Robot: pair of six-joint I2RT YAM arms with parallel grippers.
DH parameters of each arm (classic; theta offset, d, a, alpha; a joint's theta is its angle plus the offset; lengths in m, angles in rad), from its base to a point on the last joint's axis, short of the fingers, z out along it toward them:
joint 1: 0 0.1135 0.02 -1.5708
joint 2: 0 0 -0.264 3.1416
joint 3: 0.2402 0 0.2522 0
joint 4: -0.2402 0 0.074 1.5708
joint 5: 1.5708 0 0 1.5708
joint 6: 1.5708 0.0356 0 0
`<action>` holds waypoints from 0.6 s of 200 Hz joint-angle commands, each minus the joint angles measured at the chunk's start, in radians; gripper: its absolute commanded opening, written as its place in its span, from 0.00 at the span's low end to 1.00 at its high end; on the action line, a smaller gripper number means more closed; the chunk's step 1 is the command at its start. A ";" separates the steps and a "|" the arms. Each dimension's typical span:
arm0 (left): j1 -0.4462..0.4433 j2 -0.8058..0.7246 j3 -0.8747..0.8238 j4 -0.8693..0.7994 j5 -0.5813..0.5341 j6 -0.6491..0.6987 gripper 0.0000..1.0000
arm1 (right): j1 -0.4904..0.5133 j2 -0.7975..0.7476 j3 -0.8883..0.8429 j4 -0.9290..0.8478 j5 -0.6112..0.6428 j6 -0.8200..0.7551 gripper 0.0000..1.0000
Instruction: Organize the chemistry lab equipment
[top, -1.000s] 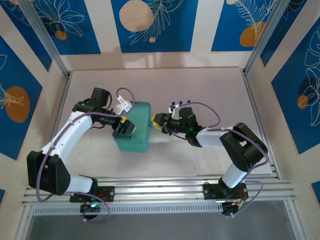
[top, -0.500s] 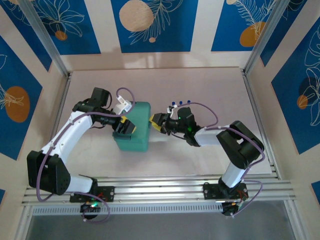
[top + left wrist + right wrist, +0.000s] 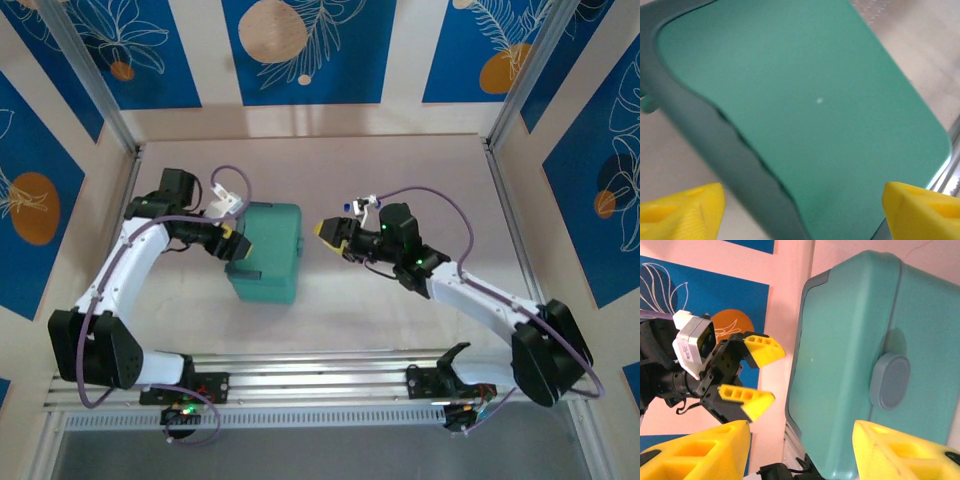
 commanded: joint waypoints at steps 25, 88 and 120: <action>0.015 -0.115 -0.088 -0.065 -0.157 0.135 0.83 | 0.007 -0.117 0.038 -0.343 0.135 -0.150 0.58; 0.008 -0.212 -0.226 -0.102 -0.199 0.291 0.83 | 0.003 -0.165 0.051 -0.462 0.199 -0.163 0.58; -0.046 -0.194 -0.256 -0.071 -0.195 0.296 0.84 | -0.005 -0.188 0.054 -0.486 0.216 -0.168 0.58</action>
